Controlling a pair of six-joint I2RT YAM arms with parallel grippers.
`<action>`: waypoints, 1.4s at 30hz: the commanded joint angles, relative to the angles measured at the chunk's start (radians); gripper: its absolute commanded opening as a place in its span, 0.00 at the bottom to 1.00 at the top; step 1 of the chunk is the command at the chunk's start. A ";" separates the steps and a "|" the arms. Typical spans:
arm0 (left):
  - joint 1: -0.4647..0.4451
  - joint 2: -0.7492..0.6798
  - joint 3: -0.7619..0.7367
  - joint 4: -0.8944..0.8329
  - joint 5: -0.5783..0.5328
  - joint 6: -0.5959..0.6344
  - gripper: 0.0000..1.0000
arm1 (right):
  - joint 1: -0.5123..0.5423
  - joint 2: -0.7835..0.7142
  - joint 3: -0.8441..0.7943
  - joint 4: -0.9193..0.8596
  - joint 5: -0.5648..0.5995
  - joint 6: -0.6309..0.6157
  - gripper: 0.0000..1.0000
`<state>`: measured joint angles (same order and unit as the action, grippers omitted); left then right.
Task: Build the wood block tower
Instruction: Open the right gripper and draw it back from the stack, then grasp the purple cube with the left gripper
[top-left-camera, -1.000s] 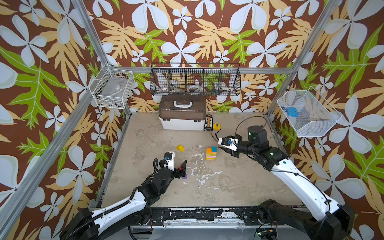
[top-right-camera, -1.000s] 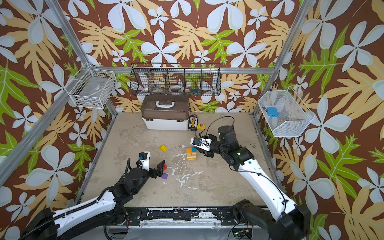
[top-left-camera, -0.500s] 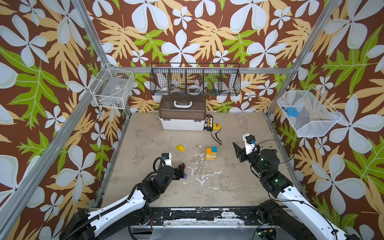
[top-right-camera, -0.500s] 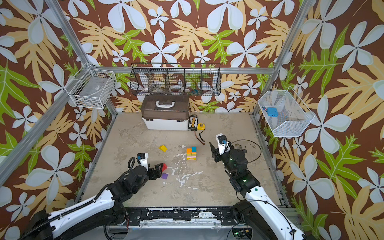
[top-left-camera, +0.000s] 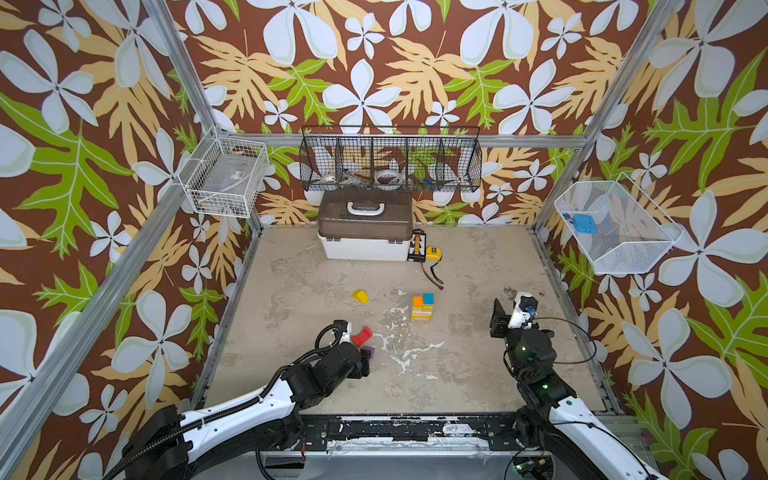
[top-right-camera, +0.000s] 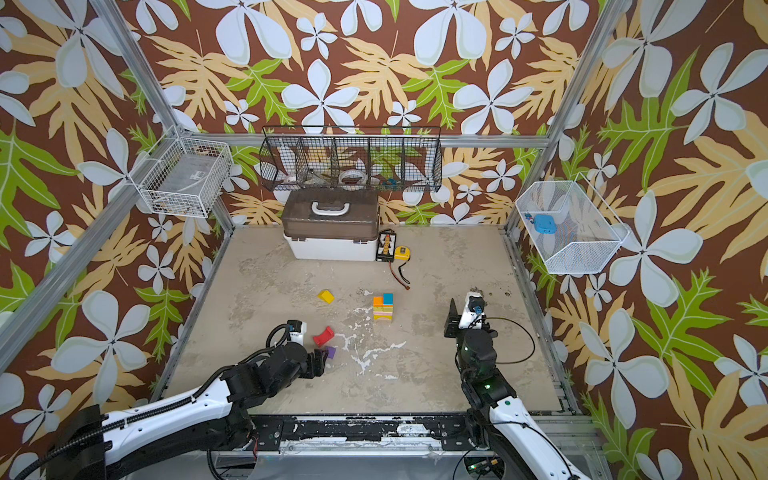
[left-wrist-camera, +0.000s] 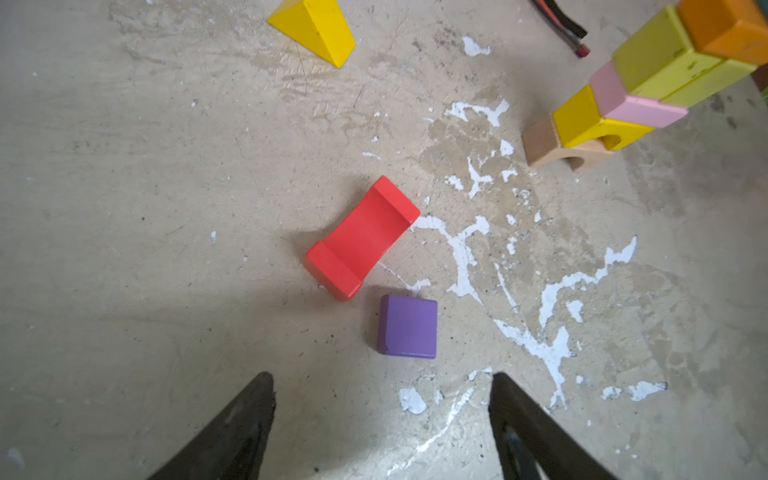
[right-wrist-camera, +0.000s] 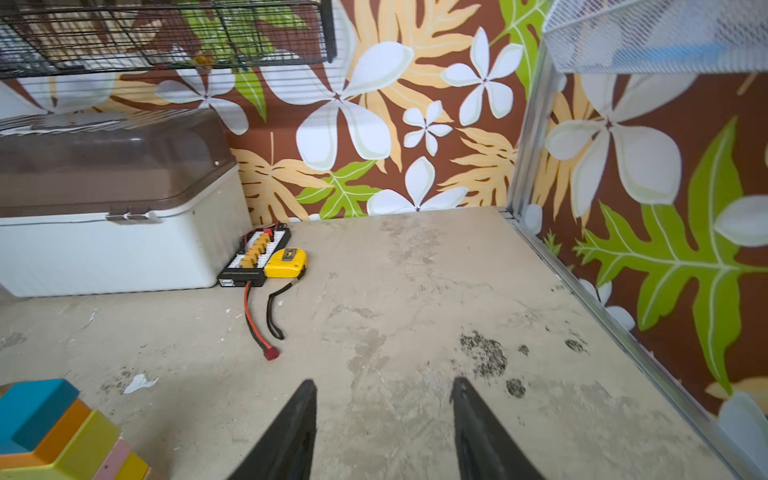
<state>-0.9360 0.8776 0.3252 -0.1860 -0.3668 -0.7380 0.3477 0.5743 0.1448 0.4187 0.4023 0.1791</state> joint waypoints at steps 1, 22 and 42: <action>-0.003 0.037 0.022 0.010 -0.009 0.001 0.81 | -0.005 -0.026 -0.054 0.148 0.072 0.019 0.53; -0.024 0.365 0.144 0.097 -0.017 0.113 0.69 | -0.014 0.035 -0.126 0.297 0.088 0.038 0.51; -0.025 0.539 0.225 0.068 -0.062 0.126 0.44 | -0.014 0.036 -0.124 0.297 0.087 0.039 0.53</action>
<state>-0.9596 1.4113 0.5419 -0.1017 -0.4026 -0.6189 0.3336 0.6106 0.0151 0.6872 0.4782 0.2085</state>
